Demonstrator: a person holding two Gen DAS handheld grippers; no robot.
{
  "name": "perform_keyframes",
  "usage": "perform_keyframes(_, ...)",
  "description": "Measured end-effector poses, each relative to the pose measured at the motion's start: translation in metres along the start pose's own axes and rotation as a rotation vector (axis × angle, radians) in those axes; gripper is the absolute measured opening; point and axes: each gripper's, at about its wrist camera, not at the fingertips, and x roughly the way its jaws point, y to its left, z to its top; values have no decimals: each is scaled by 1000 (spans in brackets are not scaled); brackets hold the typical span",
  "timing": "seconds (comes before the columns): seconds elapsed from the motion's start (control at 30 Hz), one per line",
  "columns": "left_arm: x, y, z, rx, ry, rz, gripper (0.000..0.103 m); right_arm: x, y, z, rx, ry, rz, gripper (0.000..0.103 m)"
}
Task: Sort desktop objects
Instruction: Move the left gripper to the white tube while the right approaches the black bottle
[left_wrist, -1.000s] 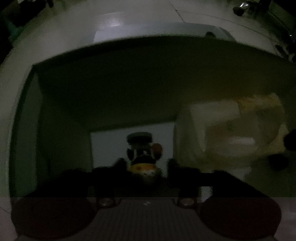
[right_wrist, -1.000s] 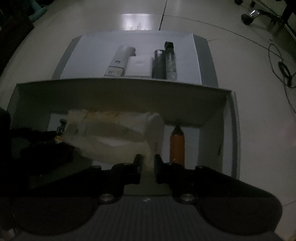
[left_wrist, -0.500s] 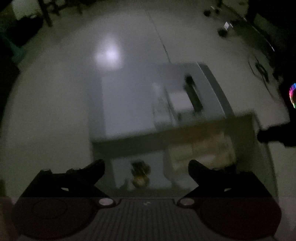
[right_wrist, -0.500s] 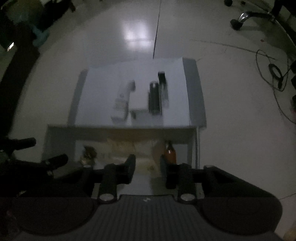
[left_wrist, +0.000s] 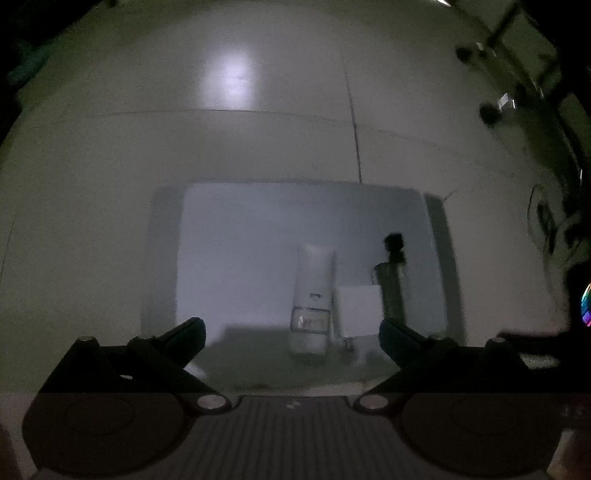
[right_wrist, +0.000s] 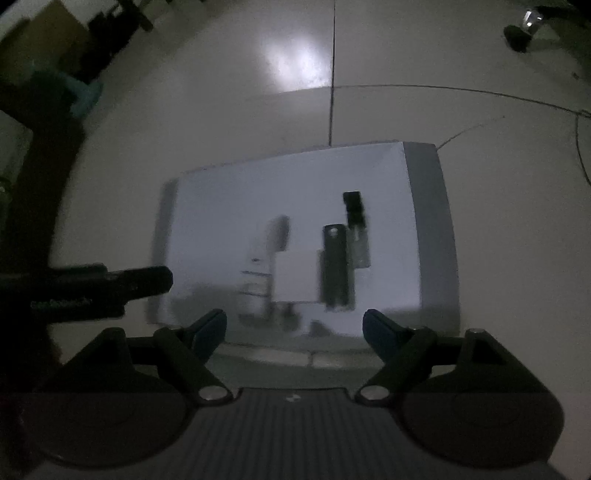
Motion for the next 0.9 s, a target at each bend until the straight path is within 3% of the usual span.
perform_keyframes(0.1, 35, -1, -1, 61, 17, 4, 92, 27, -13, 6, 29, 13, -25, 80)
perform_keyframes(0.3, 85, -1, -8, 73, 36, 17, 86, 65, -32, 10, 29, 47, -61, 74)
perform_keyframes(0.57, 102, -3, -6, 110, 64, 34, 80, 98, -23, -1, -20, 99, -74, 65)
perform_keyframes(0.77, 117, -8, -2, 119, 99, 55, 76, 113, -17, -2, -50, 124, -89, 51)
perform_keyframes(0.9, 126, -6, 0, 118, 112, 52, 71, 115, -18, -2, -40, 107, -74, 50)
